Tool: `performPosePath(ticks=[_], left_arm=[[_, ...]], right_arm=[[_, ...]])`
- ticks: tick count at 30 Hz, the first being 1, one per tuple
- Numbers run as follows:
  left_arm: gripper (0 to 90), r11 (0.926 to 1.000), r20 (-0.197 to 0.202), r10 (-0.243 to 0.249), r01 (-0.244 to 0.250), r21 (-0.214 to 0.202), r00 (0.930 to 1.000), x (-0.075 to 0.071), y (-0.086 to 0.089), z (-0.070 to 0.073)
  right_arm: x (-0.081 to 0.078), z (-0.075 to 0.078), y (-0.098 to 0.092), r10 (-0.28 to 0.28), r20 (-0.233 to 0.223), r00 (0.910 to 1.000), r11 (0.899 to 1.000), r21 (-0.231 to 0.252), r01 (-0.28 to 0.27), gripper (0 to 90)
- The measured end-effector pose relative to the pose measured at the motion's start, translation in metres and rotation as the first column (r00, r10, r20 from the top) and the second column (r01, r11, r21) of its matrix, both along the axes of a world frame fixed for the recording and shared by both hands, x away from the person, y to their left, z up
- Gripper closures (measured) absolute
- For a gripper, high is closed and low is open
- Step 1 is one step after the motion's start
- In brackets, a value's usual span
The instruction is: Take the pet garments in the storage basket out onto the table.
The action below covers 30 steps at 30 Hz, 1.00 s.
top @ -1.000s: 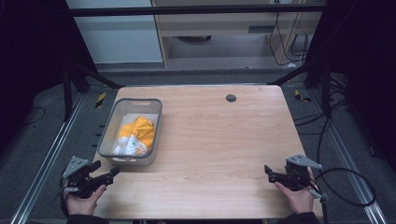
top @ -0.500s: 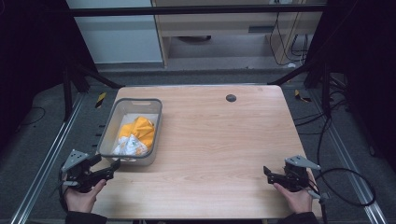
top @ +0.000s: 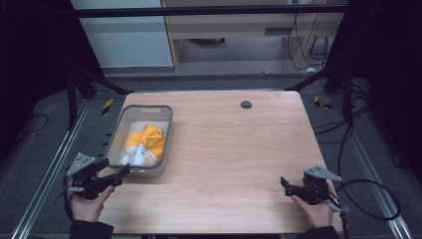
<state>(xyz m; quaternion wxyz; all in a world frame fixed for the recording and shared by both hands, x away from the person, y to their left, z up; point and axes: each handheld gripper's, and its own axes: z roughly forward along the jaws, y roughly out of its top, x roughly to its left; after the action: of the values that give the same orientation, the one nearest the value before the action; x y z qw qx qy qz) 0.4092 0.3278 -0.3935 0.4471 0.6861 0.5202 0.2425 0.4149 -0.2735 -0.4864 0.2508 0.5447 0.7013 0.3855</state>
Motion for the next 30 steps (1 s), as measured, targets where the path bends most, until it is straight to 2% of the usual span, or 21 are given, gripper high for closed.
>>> performPosePath(ticks=[20,30], left_arm=[[16.6,0.9995,0.005,-0.018,0.018,0.024,0.9998,0.024,-0.005,0.021],[16.6,0.997,-0.019,-0.036,0.037,0.068,0.9992,0.039,-0.008,0.032]], right_arm=[[0.0,-0.001,0.001,0.009,0.01,0.9999,1.0,-0.013,-0.008,10.2],[0.001,-0.001,0.001,0.013,0.012,0.9998,1.0,-0.018,-0.013,10.2]])
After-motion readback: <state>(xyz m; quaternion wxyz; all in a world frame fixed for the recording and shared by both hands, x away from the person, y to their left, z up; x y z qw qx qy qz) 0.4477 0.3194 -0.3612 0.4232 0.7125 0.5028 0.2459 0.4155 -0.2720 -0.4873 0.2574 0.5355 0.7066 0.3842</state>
